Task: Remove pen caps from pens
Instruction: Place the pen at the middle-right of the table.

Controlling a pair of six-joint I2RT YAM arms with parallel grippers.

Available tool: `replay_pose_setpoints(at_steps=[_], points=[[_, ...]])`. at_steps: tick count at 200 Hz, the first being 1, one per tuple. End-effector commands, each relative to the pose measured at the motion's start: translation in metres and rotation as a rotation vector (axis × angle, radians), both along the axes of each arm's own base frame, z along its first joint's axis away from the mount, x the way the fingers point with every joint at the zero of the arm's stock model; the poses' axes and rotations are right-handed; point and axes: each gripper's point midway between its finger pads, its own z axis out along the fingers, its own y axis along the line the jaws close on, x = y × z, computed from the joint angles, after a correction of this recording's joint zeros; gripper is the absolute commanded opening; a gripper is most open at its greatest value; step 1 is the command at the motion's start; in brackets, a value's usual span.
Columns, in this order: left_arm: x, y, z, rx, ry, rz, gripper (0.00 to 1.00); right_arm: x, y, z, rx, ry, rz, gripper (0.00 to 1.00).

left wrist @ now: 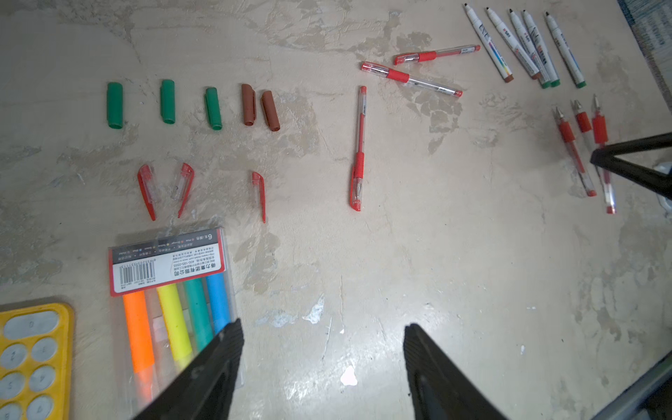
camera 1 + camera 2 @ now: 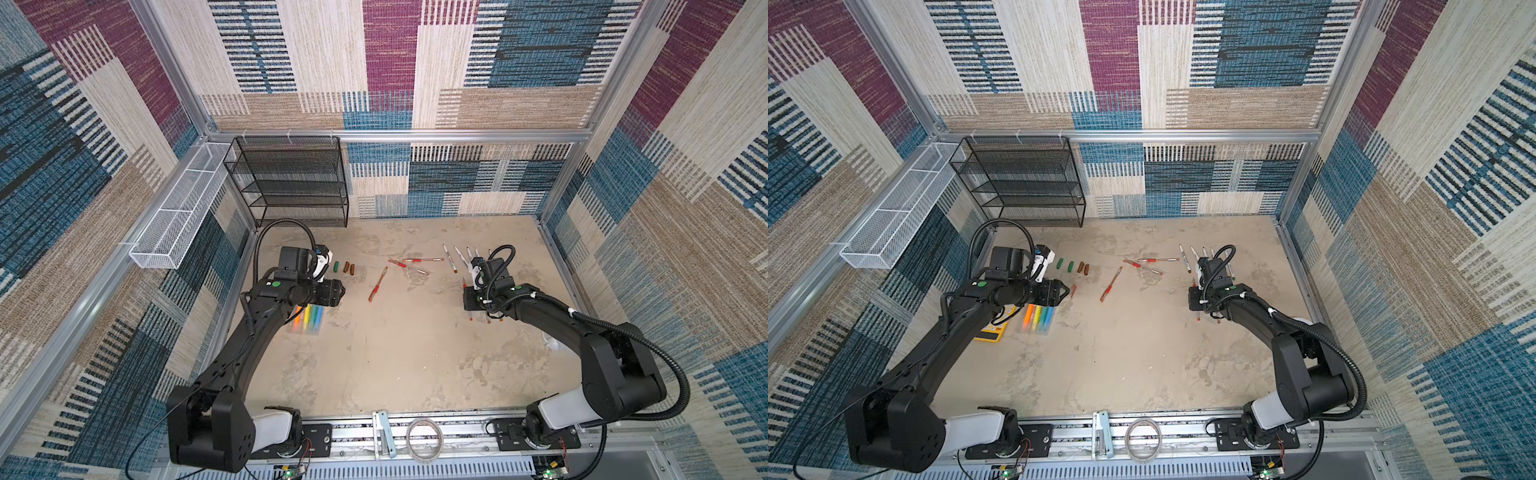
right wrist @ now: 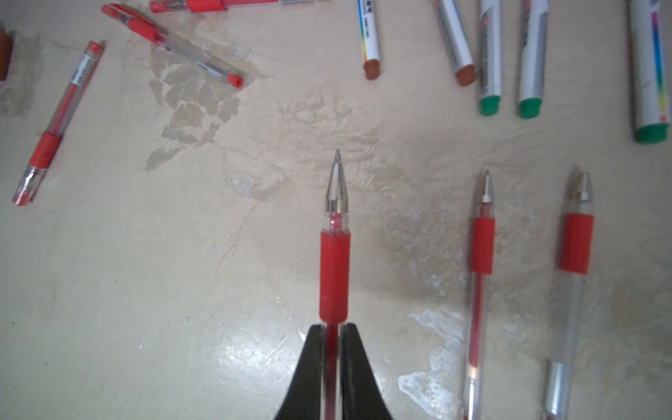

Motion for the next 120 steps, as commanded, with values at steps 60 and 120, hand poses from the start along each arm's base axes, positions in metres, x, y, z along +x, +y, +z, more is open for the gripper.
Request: replay_pose_setpoints(at_steps=[60,120], points=[[0.007,0.030,0.018,-0.140,-0.110,0.109,0.84,0.016,-0.033,-0.027,-0.097,0.080,-0.046,0.06],[0.007,0.033,0.021,-0.158,-0.111,0.124,0.84,0.018,-0.039,-0.045,-0.119,0.132,-0.064,0.06]])
